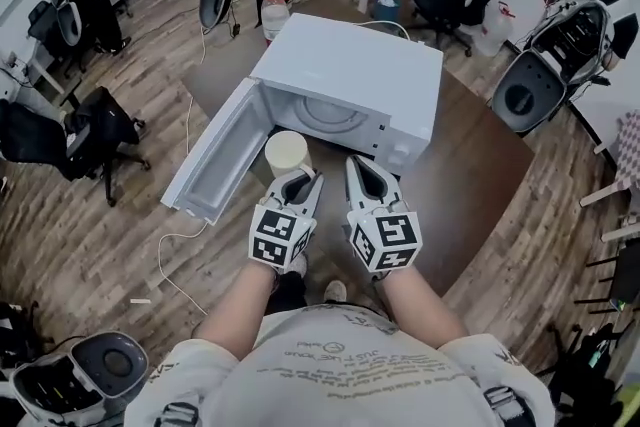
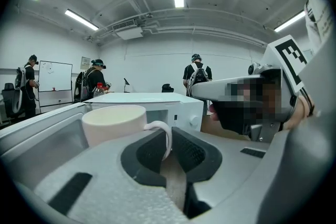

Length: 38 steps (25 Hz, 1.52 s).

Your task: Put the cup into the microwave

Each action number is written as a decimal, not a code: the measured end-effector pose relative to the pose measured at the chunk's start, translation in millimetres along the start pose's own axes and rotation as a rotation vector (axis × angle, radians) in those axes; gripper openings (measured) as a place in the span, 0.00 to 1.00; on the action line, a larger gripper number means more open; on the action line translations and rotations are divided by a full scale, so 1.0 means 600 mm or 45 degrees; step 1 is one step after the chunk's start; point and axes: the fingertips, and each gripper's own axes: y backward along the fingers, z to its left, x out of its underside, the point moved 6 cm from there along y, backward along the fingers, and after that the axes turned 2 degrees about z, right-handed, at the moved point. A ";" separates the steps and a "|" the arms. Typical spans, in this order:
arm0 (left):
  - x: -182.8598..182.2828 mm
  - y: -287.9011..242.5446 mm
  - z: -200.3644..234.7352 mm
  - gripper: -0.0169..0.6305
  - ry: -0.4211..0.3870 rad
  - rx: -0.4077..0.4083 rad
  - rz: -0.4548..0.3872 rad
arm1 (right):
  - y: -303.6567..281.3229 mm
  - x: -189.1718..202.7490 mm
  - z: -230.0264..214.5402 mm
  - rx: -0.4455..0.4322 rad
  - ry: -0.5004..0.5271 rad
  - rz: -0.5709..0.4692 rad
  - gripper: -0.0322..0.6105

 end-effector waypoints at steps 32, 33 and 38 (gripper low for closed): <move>0.087 -0.307 0.185 0.09 -0.071 0.303 0.009 | -0.074 0.036 -0.080 0.360 -0.010 0.188 0.07; 0.088 -0.315 0.189 0.09 -0.074 0.308 0.012 | -0.074 0.037 -0.082 0.372 -0.014 0.191 0.07; 0.084 -0.350 0.199 0.09 -0.121 0.310 -0.002 | -0.078 0.046 -0.087 0.408 -0.026 0.213 0.07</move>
